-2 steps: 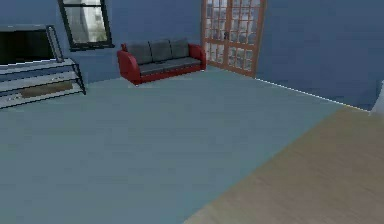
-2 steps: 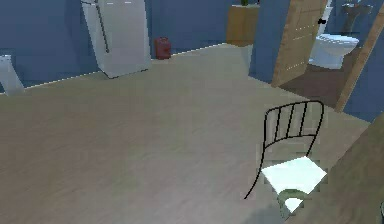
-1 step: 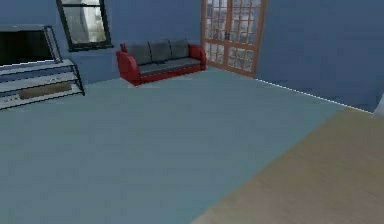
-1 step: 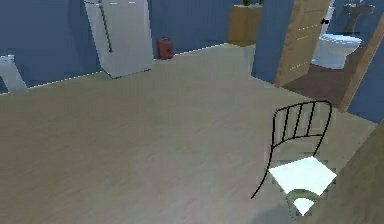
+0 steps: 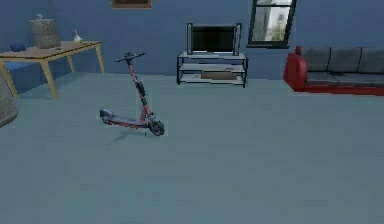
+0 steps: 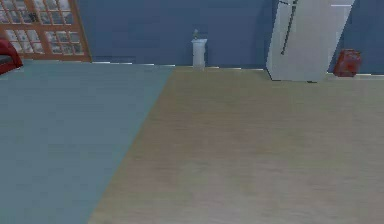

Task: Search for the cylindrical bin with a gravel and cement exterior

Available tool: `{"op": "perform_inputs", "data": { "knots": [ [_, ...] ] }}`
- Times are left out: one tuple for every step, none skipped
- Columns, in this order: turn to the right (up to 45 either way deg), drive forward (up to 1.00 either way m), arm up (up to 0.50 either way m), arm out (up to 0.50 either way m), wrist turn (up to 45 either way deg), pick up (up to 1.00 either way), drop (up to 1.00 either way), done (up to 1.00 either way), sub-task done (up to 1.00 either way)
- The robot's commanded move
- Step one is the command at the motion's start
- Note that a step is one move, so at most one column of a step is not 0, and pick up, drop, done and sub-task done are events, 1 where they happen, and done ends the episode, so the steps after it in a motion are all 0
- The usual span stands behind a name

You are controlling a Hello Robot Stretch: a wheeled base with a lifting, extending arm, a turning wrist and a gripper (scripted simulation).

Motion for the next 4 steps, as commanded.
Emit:
{"op": "perform_inputs", "data": {
  "knots": [
    [-9.0,0.00,0.00,0.00,0.0,0.00,0.00,0.00,0.00],
    [0.0,0.05,0.00,0.00,0.0,0.00,0.00,0.00,0.00],
    [-42.0,0.00,0.00,0.00,0.0,0.00,0.00,0.00,0.00],
    [0.0,1.00,0.00,0.00,0.0,0.00,0.00,0.00,0.00]
  ]
}}
